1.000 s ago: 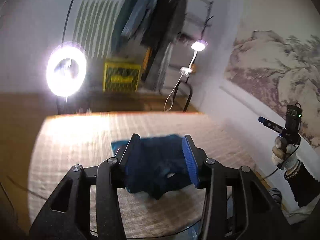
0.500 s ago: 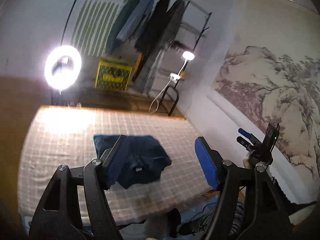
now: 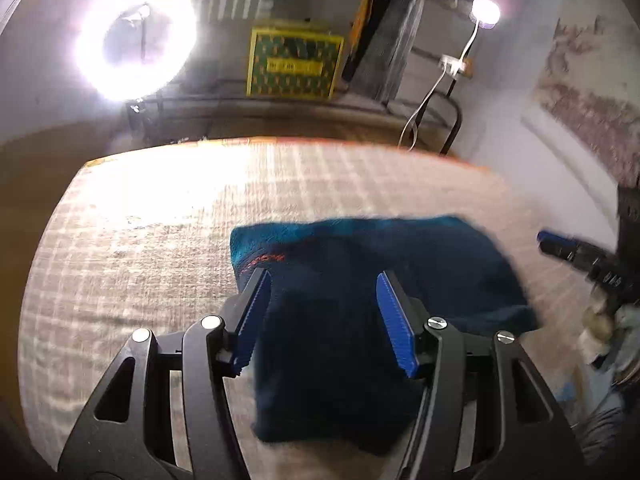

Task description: Fold large clothes

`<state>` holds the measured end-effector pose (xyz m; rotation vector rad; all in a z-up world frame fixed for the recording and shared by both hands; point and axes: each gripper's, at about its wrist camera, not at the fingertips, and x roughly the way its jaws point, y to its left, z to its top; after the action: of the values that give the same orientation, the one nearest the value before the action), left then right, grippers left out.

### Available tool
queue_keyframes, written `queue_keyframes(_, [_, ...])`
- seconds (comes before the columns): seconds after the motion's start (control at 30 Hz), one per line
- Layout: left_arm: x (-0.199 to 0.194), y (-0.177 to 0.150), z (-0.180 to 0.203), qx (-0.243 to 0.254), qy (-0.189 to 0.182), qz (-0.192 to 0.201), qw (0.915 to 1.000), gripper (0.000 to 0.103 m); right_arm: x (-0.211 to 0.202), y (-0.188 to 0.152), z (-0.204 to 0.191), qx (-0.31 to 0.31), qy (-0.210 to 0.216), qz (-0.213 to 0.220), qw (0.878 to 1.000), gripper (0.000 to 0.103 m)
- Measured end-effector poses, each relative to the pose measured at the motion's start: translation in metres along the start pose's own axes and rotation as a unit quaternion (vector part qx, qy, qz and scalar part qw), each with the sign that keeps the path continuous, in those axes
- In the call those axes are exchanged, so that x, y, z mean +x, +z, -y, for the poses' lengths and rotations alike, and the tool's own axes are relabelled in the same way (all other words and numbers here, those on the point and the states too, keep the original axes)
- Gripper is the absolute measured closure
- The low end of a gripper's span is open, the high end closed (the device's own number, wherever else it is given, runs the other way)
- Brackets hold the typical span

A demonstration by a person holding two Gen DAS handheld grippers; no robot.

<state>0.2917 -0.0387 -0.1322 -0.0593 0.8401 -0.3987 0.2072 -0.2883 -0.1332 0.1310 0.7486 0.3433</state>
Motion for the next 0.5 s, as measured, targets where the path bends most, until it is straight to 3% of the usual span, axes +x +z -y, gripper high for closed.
queue_keyframes(0.17, [0.054,-0.037,-0.021,0.020,0.016,-0.054,0.9982,0.046,0.059,-0.009,-0.006,-0.029,0.006,-0.039,0.999,0.063])
queue_keyframes(0.3, [0.068,-0.061,-0.049,-0.043,-0.041,-0.057,0.9966,0.033,0.092,-0.034,0.003,-0.056,-0.009,-0.059,0.997,0.066])
queue_keyframes(0.4, [0.068,-0.058,-0.057,-0.049,-0.053,-0.066,0.9952,0.028,0.094,-0.047,0.000,-0.084,-0.021,-0.045,0.995,0.066])
queue_keyframes(0.5, [0.056,-0.050,-0.063,-0.063,-0.062,-0.071,0.9935,0.027,0.082,-0.038,0.000,-0.076,-0.008,-0.051,0.996,0.057])
